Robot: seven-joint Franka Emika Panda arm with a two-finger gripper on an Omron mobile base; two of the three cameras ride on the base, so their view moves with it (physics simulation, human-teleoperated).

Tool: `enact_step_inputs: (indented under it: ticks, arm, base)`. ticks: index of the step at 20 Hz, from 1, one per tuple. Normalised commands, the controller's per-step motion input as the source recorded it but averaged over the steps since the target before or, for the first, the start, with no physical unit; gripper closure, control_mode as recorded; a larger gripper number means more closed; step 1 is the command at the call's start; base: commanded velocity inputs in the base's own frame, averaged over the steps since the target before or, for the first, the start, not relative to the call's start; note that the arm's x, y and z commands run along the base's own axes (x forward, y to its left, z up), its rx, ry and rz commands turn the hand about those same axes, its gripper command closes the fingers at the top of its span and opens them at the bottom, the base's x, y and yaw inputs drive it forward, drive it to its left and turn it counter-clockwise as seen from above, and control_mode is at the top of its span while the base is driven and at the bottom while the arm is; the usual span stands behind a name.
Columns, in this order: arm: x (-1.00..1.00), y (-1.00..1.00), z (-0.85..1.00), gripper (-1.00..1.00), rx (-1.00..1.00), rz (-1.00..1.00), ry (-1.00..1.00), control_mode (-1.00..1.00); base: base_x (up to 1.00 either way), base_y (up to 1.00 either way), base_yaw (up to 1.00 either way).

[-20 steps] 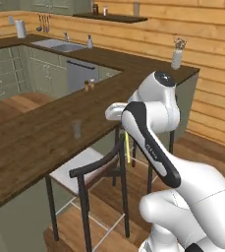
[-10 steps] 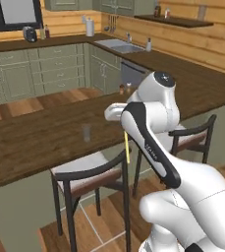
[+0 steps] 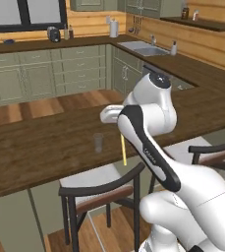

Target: Take a straw from the drawer in front and place it inside the glass cup on the dining counter.

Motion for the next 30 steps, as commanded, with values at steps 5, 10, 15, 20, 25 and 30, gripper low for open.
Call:
enact_step_inputs:
  ticks: [5,10,15,20,25,30]
  arm:
    - [0.0,0.0,0.0,1.0,0.0,0.0,0.0,1.0]
    - [0.2,-0.21,0.52,1.0,0.01,0.01,-0.18,-1.0]
    - [0.32,-0.53,0.48,1.0,0.09,0.17,-0.29,-1.0]
    - [0.67,-0.48,0.25,1.0,0.17,0.43,-0.26,-1.0]
    - [0.95,-0.24,0.04,1.0,0.17,0.63,-0.14,-1.0]
    - [0.69,0.1,0.0,1.0,0.08,0.58,-0.03,-1.0]
  base:
    - [0.96,-0.01,0.02]
    - [0.15,0.0,0.0]
    - [0.0,0.0,0.0]
    - [0.0,0.0,0.0]
    - [0.0,0.0,0.0]
    - [0.0,0.0,0.0]
